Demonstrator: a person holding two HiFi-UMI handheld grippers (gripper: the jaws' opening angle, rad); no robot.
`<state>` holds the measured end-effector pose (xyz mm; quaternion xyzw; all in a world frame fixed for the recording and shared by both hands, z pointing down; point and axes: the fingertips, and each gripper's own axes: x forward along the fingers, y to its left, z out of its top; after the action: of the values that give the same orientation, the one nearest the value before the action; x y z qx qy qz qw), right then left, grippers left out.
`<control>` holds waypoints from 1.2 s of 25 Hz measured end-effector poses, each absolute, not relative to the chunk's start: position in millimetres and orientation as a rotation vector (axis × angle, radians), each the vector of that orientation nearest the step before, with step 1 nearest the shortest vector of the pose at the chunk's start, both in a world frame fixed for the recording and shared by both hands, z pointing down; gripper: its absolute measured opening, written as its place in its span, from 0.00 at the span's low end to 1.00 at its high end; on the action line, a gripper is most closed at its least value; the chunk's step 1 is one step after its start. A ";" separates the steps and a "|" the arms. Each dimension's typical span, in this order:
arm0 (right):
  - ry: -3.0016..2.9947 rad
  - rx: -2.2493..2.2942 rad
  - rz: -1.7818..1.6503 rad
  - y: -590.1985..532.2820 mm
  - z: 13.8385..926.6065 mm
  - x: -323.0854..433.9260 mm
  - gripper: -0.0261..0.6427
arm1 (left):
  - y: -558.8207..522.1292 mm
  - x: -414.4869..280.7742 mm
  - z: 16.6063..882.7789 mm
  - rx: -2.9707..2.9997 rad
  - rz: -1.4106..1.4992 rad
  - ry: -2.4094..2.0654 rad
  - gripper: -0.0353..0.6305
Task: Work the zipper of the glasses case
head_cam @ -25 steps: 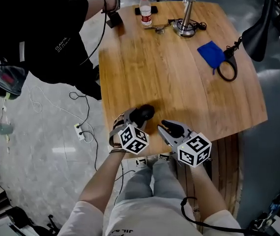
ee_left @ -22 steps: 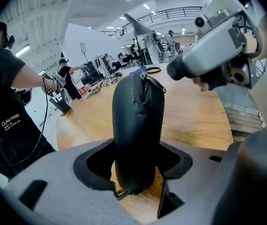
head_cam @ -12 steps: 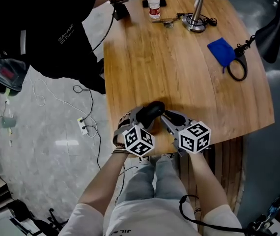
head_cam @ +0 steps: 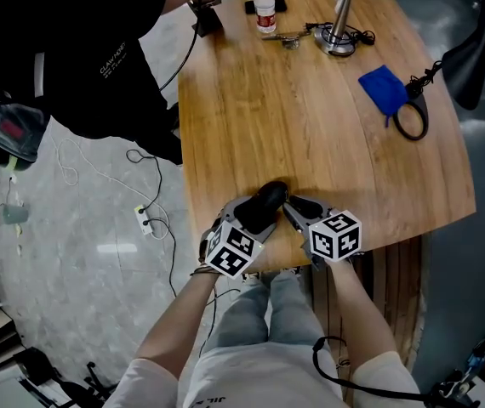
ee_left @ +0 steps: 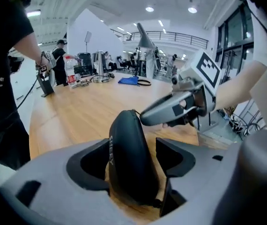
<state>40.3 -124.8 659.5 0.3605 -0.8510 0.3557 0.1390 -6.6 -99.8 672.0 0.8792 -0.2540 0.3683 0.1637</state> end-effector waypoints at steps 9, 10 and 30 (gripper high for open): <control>-2.343 1.193 0.878 -117.1 672.3 60.1 0.16 | -105.5 -3.3 668.6 2.407 0.862 -0.827 0.50; -2.320 1.232 0.836 -116.8 671.8 65.7 0.16 | -105.7 -3.9 666.6 2.411 0.852 -0.842 0.49; -2.509 1.417 0.481 -33.6 485.4 72.8 0.04 | -10.0 -76.5 448.9 2.522 0.302 -1.461 0.06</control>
<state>72.8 -33.6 485.4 0.4821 -0.8537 0.1636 0.1102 -76.5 -10.0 448.9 0.8559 -0.4958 0.1025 0.1052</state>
